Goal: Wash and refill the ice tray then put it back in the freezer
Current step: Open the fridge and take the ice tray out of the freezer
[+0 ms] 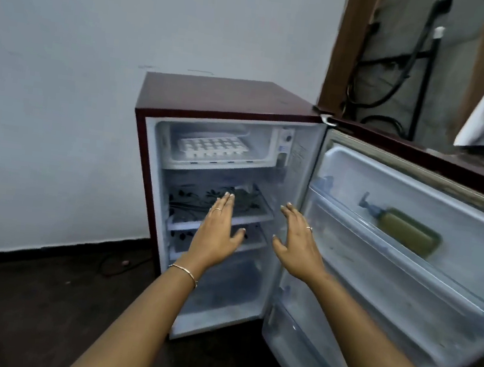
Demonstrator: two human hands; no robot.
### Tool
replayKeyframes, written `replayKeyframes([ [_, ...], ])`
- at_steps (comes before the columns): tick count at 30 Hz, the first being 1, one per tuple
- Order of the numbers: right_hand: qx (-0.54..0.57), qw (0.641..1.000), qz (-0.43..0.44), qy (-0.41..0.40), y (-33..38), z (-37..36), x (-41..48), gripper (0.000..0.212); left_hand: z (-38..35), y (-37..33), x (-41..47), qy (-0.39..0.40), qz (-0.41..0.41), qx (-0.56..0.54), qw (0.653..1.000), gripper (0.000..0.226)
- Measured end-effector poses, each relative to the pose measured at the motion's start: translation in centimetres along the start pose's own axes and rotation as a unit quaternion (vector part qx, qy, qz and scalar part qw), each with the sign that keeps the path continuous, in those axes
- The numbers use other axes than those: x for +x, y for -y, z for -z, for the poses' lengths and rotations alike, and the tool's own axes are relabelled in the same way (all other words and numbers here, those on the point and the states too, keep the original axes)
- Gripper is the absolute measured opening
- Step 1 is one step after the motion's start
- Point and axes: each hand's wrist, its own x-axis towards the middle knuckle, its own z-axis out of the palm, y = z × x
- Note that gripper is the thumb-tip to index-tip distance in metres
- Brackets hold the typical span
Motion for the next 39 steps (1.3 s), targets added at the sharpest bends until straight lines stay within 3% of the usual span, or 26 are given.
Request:
replayKeyframes([
  [5, 0.098, 0.994, -0.038, 0.013, 0.5, -2.9, 9.1, 0.060, 1.9, 6.0, 6.8, -0.036, 0.064, -0.006, 0.997, 0.082],
  [15, 0.119, 0.988, -0.085, 0.042, 0.1, -6.0, 24.8, 0.064, 4.6, 13.6, 18.2, -0.049, 0.112, -0.001, 0.992, 0.083],
  [20, 0.137, 0.983, -0.107, 0.058, -0.7, -7.7, 30.8, 0.063, 4.5, 15.5, 22.5, -0.052, 0.195, -0.084, 0.976, 0.089],
  [23, 0.124, 0.984, -0.109, 0.072, -1.8, -9.0, 33.4, 0.058, 4.0, 16.8, 24.3, -0.055, 0.210, -0.118, 0.969, 0.093],
  [30, 0.091, 0.988, -0.103, 0.077, -3.1, -11.5, 36.6, 0.063, 3.3, 18.5, 26.1, -0.058, 0.255, -0.189, 0.946, 0.075],
  [39, 0.015, 0.992, -0.111, 0.051, -3.3, -13.2, 38.6, 0.032, 3.2, 18.8, 26.6, -0.049, 0.278, -0.249, 0.926, 0.066],
])
